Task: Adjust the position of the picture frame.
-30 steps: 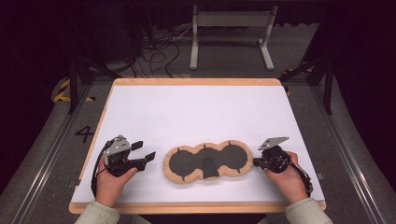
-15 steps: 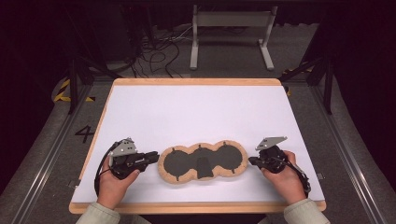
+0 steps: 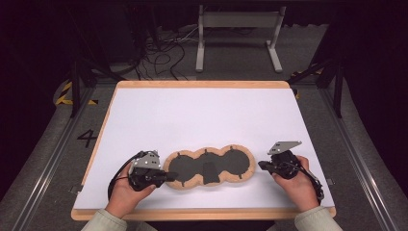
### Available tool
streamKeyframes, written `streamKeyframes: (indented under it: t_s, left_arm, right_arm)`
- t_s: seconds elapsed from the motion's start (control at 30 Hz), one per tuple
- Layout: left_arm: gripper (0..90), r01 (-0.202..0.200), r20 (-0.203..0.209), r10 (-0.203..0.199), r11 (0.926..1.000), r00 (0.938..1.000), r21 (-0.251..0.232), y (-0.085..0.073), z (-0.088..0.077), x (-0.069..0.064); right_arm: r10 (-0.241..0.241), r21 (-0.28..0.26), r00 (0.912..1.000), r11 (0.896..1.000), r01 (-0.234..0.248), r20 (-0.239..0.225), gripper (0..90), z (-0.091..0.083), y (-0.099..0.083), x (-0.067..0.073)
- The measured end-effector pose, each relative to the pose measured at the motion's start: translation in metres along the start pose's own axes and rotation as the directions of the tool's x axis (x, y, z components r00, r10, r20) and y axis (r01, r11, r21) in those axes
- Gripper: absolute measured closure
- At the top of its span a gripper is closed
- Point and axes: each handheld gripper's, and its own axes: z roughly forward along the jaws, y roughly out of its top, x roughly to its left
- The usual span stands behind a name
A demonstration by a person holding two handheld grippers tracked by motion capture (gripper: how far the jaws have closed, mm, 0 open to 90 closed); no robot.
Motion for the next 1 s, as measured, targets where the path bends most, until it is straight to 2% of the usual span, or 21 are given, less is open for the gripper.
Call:
streamKeyframes:
  t_s: [0.17, 0.2, 0.37, 0.5, 0.53, 0.57, 0.6, 0.63, 0.77, 1.0]
  left_arm:
    - [90.0, -0.023, 0.018, 0.022, 0.9978, 0.9996, 0.062, 0.001, 0.009, -0.003]
    - [90.0, -0.023, 0.018, 0.022, 0.9978, 0.9996, 0.062, 0.001, 0.009, -0.003]
    - [90.0, -0.039, 0.056, 0.033, 0.9938, 0.9979, 0.105, 0.001, 0.015, -0.004]
    - [90.0, -0.056, 0.073, 0.045, 0.9860, 0.9963, 0.157, 0.001, 0.024, -0.006]
    - [90.0, -0.056, 0.073, 0.045, 0.9860, 0.9963, 0.157, 0.001, 0.024, -0.006]
    - [90.0, -0.066, 0.070, 0.054, 0.9807, 0.9961, 0.184, 0.000, 0.029, -0.006]
    - [90.0, -0.070, 0.074, 0.056, 0.9789, 0.9957, 0.192, 0.000, 0.031, -0.006]
    - [90.0, -0.063, 0.077, 0.048, 0.9782, 0.9958, 0.198, 0.000, 0.032, -0.007]
    - [90.0, -0.071, 0.078, 0.056, 0.9763, 0.9954, 0.204, 0.001, 0.035, -0.007]
    - [90.0, -0.070, 0.063, 0.059, 0.9778, 0.9963, 0.197, 0.001, 0.036, -0.005]
  right_arm:
    - [0.009, -0.002, 1.0000, 1.000, -0.009, 0.004, 90.0, -0.001, -0.001, 0.000]
    - [0.010, -0.002, 0.9999, 1.000, -0.010, 0.003, 90.0, -0.001, -0.001, 0.000]
    - [0.007, -0.003, 1.0000, 1.000, -0.007, 0.001, 90.0, -0.001, -0.001, -0.001]
    - [0.008, -0.005, 1.0000, 1.000, -0.008, -0.001, 90.0, -0.001, -0.001, -0.001]
    - [0.007, -0.005, 1.0000, 1.000, -0.007, -0.001, 90.0, -0.002, -0.001, -0.001]
    - [0.008, -0.006, 1.0000, 1.000, -0.008, -0.001, 90.0, -0.002, -0.001, -0.001]
    - [0.008, -0.006, 1.0000, 1.000, -0.008, -0.001, 90.0, -0.002, -0.001, 0.000]
    - [0.007, -0.006, 1.0000, 1.000, -0.007, 0.000, 90.0, -0.002, -0.001, 0.000]
    - [0.004, -0.006, 1.0000, 1.000, -0.004, 0.001, 90.0, -0.002, -0.001, 0.000]
    - [0.003, -0.009, 1.0000, 1.000, -0.003, -0.001, 90.0, -0.003, -0.001, 0.001]
